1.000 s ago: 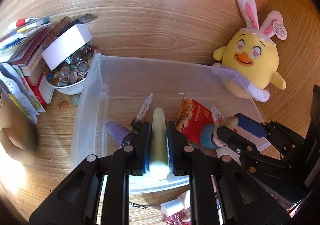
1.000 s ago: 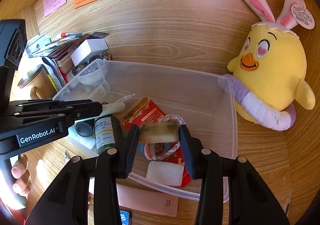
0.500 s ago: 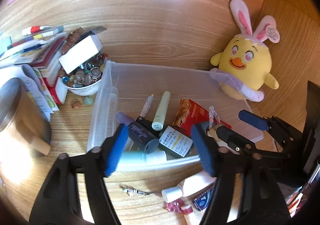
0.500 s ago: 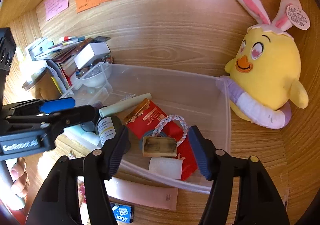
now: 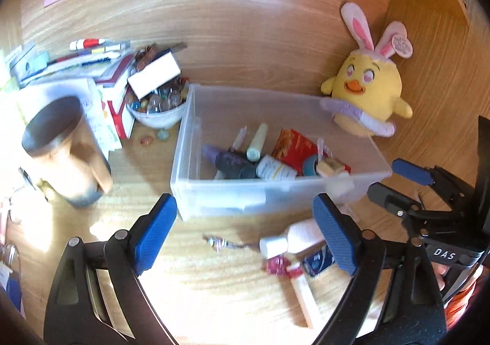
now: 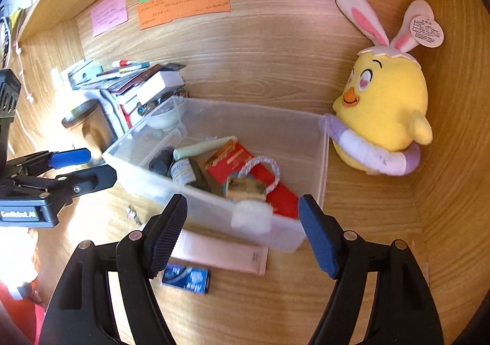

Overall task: Organize objects
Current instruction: 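Lower the tube and pad into the box and open both grippers, then grasp the red-capped white tube with the left gripper while the right grasps the blue Max box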

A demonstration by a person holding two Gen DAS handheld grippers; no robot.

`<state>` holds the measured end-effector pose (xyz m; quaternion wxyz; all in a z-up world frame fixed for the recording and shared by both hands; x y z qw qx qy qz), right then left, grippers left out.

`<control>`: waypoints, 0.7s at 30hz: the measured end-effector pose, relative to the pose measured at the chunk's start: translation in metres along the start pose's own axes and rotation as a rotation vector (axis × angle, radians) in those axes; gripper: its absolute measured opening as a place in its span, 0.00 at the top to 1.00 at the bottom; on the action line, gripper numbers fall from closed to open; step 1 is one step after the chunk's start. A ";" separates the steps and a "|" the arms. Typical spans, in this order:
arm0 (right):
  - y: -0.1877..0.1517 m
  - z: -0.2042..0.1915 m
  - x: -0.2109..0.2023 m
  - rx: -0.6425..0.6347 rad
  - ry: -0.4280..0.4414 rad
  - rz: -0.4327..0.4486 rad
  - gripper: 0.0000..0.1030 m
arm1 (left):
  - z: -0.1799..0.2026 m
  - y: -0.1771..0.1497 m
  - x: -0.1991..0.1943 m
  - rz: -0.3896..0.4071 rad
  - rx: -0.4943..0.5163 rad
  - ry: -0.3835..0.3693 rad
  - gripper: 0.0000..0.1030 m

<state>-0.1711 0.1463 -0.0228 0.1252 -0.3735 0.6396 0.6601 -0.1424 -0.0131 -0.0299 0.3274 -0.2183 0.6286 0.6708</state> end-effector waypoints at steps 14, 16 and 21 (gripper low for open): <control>-0.052 -0.004 -0.006 -0.048 -0.051 -0.071 0.28 | 0.027 -0.060 0.018 -0.132 0.078 -0.014 0.12; -0.057 -0.002 -0.005 -0.041 -0.053 -0.084 0.28 | 0.034 -0.066 0.021 -0.137 0.100 -0.011 0.12; -0.067 0.003 -0.002 -0.024 -0.069 -0.106 0.28 | 0.046 -0.079 0.026 -0.153 0.128 -0.010 0.14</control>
Point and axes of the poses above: each gripper's, at about its wrist camera, not at the fingertips, and x roughly the way its jaws point, z to its right, y to its top, the point moved 4 cm from there along x, roughly the way its jaws point, and after that the axes turned 3 degrees about x, right-handed, at the moved point
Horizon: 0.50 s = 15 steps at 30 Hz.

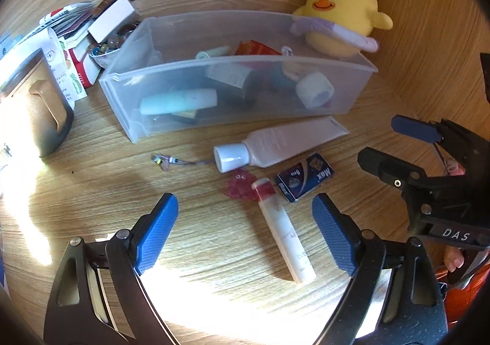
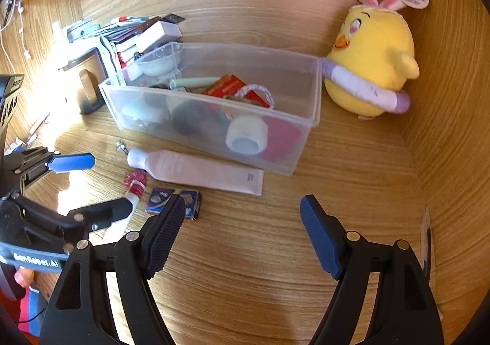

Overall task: Organize objects
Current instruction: 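Grasp the red-capped white tube with the left gripper while the right grasps the blue Max box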

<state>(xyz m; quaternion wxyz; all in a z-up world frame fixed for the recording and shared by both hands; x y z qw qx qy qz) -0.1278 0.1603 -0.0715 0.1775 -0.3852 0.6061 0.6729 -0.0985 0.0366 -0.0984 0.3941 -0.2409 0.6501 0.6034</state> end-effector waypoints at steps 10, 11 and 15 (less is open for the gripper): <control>-0.006 -0.012 0.006 -0.010 0.026 -0.033 0.27 | -0.001 -0.016 0.002 -0.018 0.031 -0.006 0.51; -0.006 -0.015 0.007 -0.017 0.032 -0.036 0.27 | -0.002 -0.016 0.000 -0.014 0.030 -0.006 0.54; -0.006 -0.033 0.015 -0.046 0.066 -0.061 0.27 | -0.007 -0.020 -0.003 -0.009 0.027 -0.020 0.67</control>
Point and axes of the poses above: each gripper's, at about its wrist camera, not at the fingertips, and x roughly the way its jaws point, z to its right, y to its top, the point moved 4 cm from there along x, roughly the way its jaws point, and after that the axes turned 3 degrees about x, right-handed, at the moved point
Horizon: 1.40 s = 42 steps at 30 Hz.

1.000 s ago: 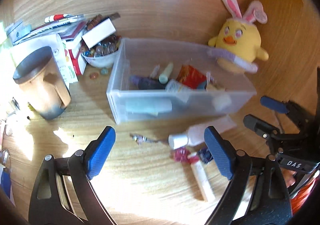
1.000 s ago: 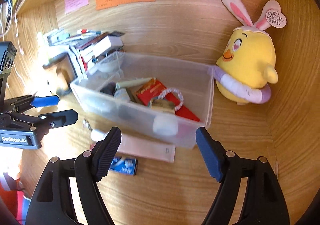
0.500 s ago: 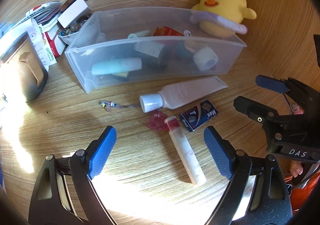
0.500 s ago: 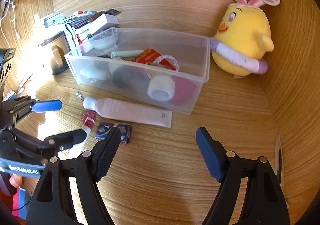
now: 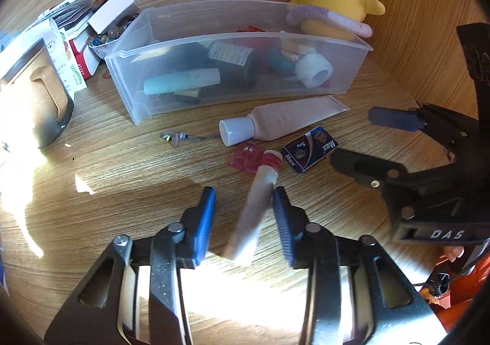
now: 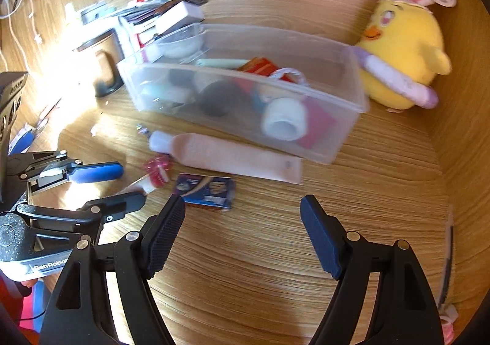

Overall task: Organize objects
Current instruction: 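Grasp the red-capped white tube with the left gripper while the right grasps the blue Max box, then carry the white tube and Max box into the clear box and release both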

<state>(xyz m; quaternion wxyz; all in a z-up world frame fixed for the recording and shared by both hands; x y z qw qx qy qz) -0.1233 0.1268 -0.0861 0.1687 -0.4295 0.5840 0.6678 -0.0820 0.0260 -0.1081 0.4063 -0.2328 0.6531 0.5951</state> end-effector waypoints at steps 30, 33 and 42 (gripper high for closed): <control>0.016 -0.014 -0.012 0.008 0.054 0.072 0.55 | -0.019 0.017 -0.036 0.136 -0.073 -0.005 0.86; 0.022 -0.010 -0.025 0.016 0.045 0.112 0.55 | -0.019 0.022 -0.041 0.152 -0.072 0.011 0.86; 0.049 -0.003 -0.053 0.038 0.041 0.208 0.55 | -0.028 0.040 -0.055 0.205 -0.094 0.041 0.86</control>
Point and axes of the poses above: each gripper's, at about its wrist camera, not at the fingertips, and x roughly the way its jaws point, z to its right, y to its top, the point moved 4 cm from there along x, roughly the way its jaws point, and after that the axes turned 3 degrees about x, right-handed, at the moved point
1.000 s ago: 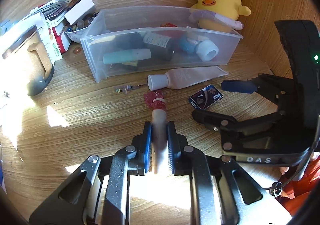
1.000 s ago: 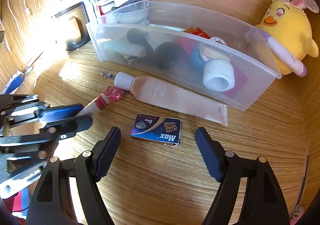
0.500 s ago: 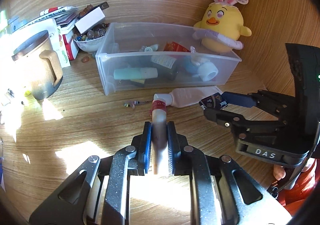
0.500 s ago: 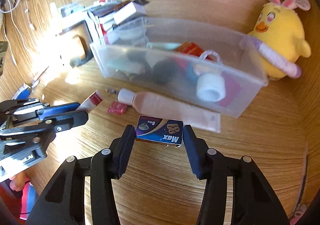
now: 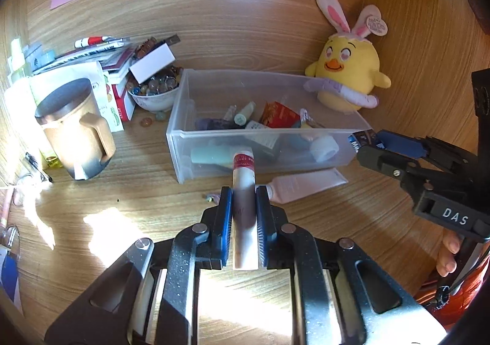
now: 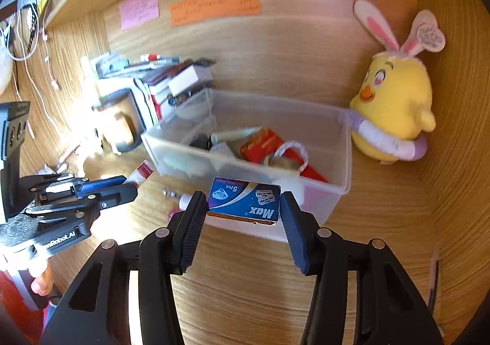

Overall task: Organize objects
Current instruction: 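Carry the white tube and Max box into the clear box and release both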

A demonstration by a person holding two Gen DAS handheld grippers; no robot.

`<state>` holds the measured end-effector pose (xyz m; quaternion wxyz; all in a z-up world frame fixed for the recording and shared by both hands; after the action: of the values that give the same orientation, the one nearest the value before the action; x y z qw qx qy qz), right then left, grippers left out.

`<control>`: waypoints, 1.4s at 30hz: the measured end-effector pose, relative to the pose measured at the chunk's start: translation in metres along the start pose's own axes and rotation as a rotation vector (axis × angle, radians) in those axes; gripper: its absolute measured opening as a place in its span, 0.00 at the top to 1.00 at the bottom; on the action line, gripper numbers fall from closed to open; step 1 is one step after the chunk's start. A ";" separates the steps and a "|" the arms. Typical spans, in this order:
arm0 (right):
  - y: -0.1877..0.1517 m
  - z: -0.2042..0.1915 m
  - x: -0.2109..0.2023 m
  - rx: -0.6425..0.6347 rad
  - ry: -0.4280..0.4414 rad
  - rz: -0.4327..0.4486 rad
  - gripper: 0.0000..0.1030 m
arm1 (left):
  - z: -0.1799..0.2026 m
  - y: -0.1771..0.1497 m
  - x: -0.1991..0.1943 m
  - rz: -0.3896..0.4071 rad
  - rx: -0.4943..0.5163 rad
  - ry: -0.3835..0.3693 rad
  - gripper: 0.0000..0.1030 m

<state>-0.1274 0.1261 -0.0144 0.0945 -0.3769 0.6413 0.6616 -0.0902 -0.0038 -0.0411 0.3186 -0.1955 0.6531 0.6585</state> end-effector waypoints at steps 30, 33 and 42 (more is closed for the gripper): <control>0.072 0.022 0.004 -0.008 -0.027 0.134 0.55 | -0.008 0.093 0.020 0.101 -0.032 0.031 0.86; 0.076 0.025 0.012 -0.010 -0.038 0.124 0.55 | -0.010 0.099 0.026 0.095 -0.038 0.038 0.86; 0.069 0.042 0.052 0.016 -0.053 0.036 0.55 | -0.023 0.106 0.064 0.022 -0.070 0.063 0.86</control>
<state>-0.2214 0.1346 0.0027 0.1028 -0.3468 0.6505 0.6678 -0.2114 -0.0105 -0.0074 0.2835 -0.2201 0.6415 0.6780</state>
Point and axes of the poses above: each gripper's, at about its wrist camera, not at the fingertips, and x roughly the way its jaws point, z to its right, y to its top, the point moved 4 cm from there along x, roughly the way its jaws point, and after that the axes turned 3 degrees about x, right-handed, at the moved point
